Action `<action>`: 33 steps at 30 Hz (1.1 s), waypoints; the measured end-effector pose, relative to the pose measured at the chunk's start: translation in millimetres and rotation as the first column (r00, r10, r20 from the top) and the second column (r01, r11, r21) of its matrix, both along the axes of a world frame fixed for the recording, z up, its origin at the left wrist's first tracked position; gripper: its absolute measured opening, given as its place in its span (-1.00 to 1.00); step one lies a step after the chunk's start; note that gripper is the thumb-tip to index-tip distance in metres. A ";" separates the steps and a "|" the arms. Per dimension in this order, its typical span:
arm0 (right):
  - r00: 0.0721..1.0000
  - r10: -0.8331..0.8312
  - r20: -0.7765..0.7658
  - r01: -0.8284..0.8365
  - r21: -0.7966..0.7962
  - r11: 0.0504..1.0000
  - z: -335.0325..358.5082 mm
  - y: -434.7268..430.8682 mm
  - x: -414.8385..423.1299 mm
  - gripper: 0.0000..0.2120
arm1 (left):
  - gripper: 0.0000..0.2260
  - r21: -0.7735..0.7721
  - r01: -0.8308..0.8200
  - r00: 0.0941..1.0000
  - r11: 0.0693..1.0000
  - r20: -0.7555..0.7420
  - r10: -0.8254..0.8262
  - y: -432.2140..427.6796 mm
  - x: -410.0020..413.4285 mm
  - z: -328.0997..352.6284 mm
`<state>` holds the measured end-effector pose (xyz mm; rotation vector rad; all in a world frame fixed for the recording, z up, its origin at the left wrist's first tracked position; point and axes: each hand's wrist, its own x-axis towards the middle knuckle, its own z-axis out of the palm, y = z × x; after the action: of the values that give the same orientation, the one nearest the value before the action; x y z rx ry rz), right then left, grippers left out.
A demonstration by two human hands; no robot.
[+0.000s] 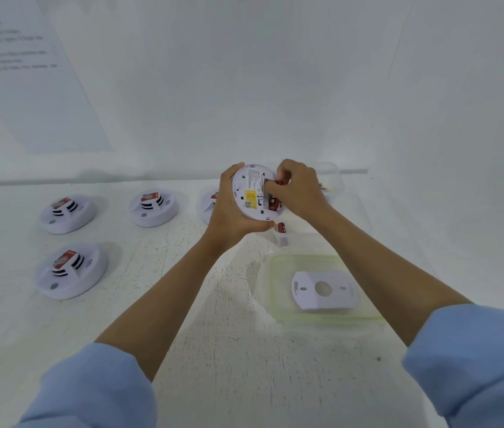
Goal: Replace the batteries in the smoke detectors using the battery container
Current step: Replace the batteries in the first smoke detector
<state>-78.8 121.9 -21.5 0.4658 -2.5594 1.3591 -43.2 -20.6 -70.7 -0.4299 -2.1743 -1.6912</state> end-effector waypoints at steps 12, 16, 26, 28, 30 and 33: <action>0.983 -0.091 -0.158 0.086 -0.039 0.996 4.8 1.9 6.0 -0.82 | -0.11 -0.001 -0.001 1.000 1.000 -0.028 0.001 3.7 -1.5 8.6; 0.992 -0.104 -0.069 0.093 -0.149 0.985 12.6 6.7 7.9 -0.79 | -0.10 -0.011 -0.008 0.999 1.000 -0.035 0.007 2.3 -1.8 10.7; 0.889 -0.031 0.458 0.068 -0.066 0.995 -2.1 39.3 -7.5 -0.91 | -0.09 0.002 -0.043 0.999 0.999 -0.019 0.043 -11.1 -1.2 15.3; 0.867 -0.050 0.496 0.017 0.071 0.997 -11.1 36.6 -7.9 -0.86 | -0.08 -0.008 -0.058 0.998 0.998 -0.021 0.058 -11.7 -2.0 16.4; 0.863 -0.060 0.502 -0.035 0.178 0.983 -18.9 33.9 -9.7 -0.81 | -0.07 -0.017 -0.065 0.998 0.998 -0.027 0.064 -13.1 -4.4 16.1; 0.880 -0.069 0.471 -0.117 0.354 0.928 -24.6 29.3 -14.1 -0.94 | -0.10 -0.018 -0.068 0.997 0.998 -0.030 0.068 -16.9 -8.8 14.0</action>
<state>-92.9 151.2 -46.1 0.2356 -3.2565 1.0928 -52.0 -37.5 -56.7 -0.3785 -2.1607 -1.6202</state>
